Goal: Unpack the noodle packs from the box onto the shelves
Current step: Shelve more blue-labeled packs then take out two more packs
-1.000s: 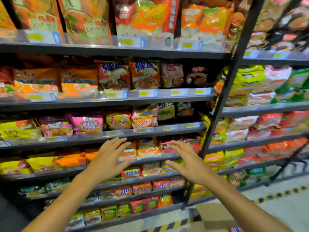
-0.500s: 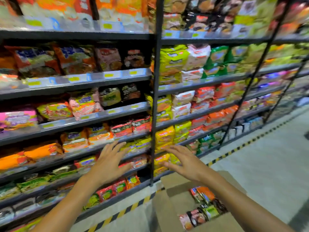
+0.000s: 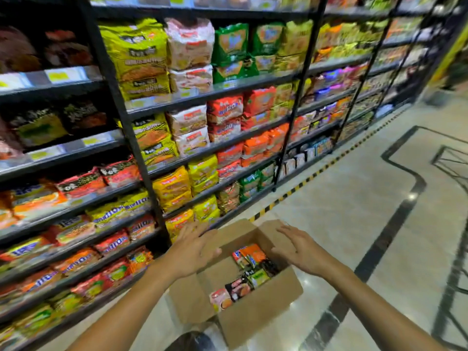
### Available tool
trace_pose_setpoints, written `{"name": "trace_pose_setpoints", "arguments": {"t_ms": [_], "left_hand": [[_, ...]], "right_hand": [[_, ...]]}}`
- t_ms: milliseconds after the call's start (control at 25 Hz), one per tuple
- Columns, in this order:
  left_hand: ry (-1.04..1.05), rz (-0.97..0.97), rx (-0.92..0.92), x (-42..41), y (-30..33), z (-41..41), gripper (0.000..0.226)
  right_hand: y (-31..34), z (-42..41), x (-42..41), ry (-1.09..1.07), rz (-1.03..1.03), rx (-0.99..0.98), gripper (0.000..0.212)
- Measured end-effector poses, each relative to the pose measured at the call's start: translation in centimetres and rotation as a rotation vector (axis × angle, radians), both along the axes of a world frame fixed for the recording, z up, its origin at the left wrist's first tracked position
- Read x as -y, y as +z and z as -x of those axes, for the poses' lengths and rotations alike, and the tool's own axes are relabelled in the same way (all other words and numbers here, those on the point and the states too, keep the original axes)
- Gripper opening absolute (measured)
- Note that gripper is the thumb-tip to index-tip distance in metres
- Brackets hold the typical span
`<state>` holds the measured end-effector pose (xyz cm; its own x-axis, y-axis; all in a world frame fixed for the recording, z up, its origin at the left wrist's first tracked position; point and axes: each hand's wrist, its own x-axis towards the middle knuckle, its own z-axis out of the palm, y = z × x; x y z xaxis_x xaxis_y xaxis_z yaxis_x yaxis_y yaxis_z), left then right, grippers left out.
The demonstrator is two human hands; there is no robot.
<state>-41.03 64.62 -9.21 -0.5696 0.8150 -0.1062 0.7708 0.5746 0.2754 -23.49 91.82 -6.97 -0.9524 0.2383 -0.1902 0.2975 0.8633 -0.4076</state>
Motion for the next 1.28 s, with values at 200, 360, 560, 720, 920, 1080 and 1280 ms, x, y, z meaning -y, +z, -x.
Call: {"name": "trace_pose_setpoints", "arguments": {"t_ms": [200, 360, 560, 720, 920, 1080, 1280], "left_hand": [[0.013, 0.026, 0.106, -3.3, -3.3, 3.8, 0.081], [-0.046, 0.015, 0.150, -6.9, -7.7, 9.3, 0.079], [-0.059, 0.015, 0.278, -11.2, -14.2, 17.2, 0.060], [-0.012, -0.002, 0.350, -14.3, -18.2, 21.9, 0.069], [0.039, 0.051, 0.400, -19.1, -26.3, 25.5, 0.081], [0.107, 0.072, 0.409, -22.4, -34.2, 26.8, 0.079], [0.151, 0.082, 0.442, -26.0, -49.3, 26.7, 0.064]], "right_hand": [[-2.7, 3.3, -2.7, -0.055, 0.151, -0.039, 0.068], [-5.9, 7.1, -4.8, -0.122, 0.203, -0.026, 0.071], [-9.7, 14.5, -8.1, -0.243, 0.247, 0.044, 0.069], [-14.0, 19.7, -11.0, -0.291, 0.255, 0.099, 0.073], [-21.2, 24.1, -15.2, -0.303, 0.297, 0.165, 0.073], [-30.3, 27.6, -20.1, -0.292, 0.342, 0.223, 0.074], [-48.0, 30.4, -24.9, -0.277, 0.390, 0.265, 0.079]]}}
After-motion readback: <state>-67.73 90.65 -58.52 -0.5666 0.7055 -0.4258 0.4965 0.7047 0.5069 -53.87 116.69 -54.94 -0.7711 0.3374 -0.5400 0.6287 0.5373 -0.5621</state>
